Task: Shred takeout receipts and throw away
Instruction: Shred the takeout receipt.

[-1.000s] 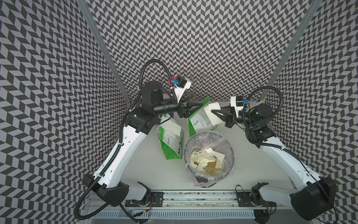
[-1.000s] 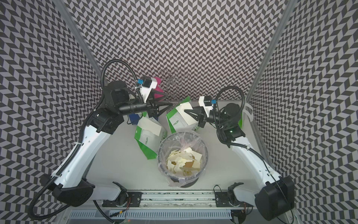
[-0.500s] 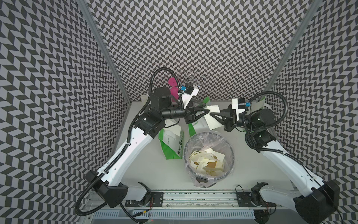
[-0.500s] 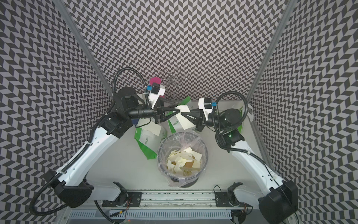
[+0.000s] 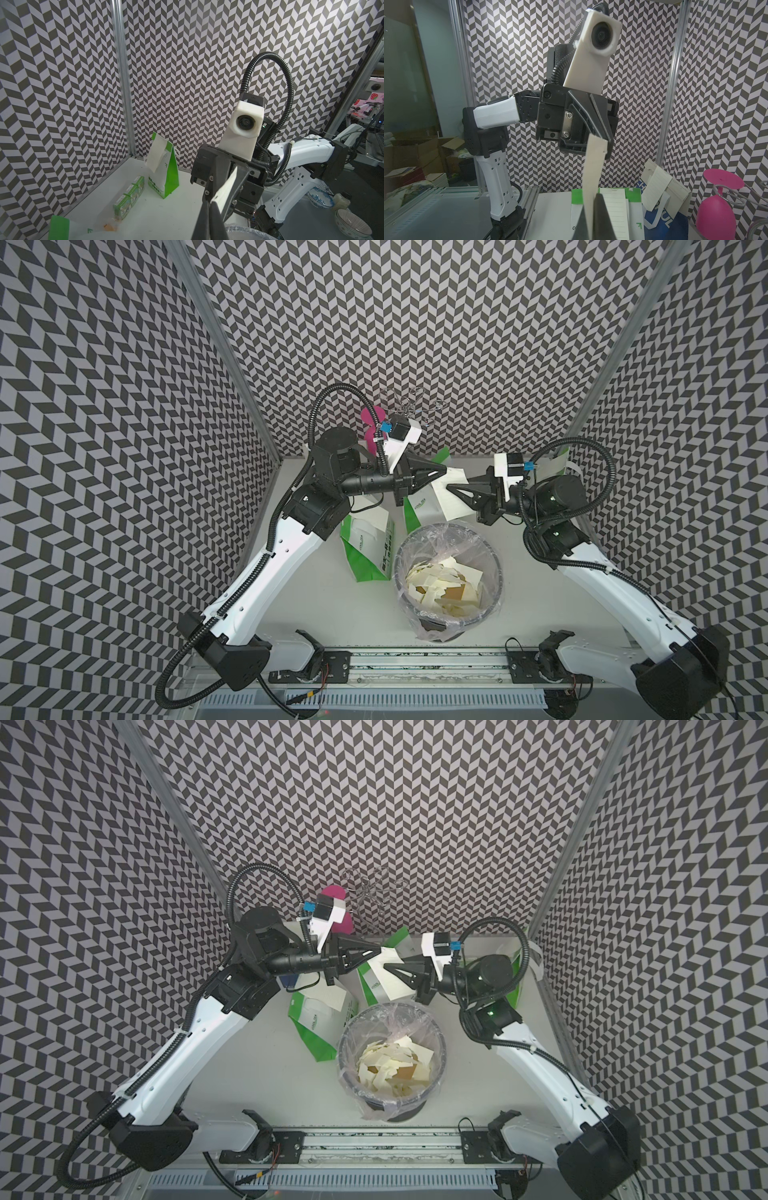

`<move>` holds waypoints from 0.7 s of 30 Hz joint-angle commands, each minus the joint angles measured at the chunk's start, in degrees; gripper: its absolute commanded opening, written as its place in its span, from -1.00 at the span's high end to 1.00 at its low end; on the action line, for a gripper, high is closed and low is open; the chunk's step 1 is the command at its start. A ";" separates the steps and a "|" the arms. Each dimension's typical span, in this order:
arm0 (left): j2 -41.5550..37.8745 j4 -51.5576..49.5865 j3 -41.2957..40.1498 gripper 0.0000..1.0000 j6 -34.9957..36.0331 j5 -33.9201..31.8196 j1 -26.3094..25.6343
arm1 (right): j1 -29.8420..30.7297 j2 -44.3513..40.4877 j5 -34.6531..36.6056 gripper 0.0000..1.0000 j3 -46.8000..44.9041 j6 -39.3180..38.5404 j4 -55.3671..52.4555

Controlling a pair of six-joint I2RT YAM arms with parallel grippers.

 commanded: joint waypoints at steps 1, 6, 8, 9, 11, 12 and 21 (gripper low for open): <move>-1.08 -0.33 -0.58 1.00 0.60 1.37 -0.39 | 0.48 -1.04 1.34 1.00 0.29 0.69 2.64; -1.25 -4.93 1.07 1.00 3.61 -0.14 -0.41 | 0.45 -1.84 2.68 0.07 3.06 -6.70 -7.31; -1.06 -8.18 2.58 1.00 5.76 -0.92 -0.39 | 0.44 -3.00 5.69 -0.08 4.81 -11.33 -14.10; -0.86 -9.49 3.14 1.00 6.66 -1.02 -0.33 | 0.37 -3.30 6.74 -0.10 5.80 -12.97 -16.73; -0.36 -11.72 4.09 1.00 7.81 -0.54 -0.39 | 0.35 -2.92 6.99 -0.11 8.38 -15.85 -21.55; -0.05 -12.49 4.52 1.00 8.23 -0.24 -0.39 | 0.35 -2.36 6.65 -0.10 9.53 -16.63 -23.22; 1.50 -19.03 8.19 1.00 12.57 -0.79 -0.40 | 0.35 1.80 3.29 0.19 17.19 -21.22 -33.77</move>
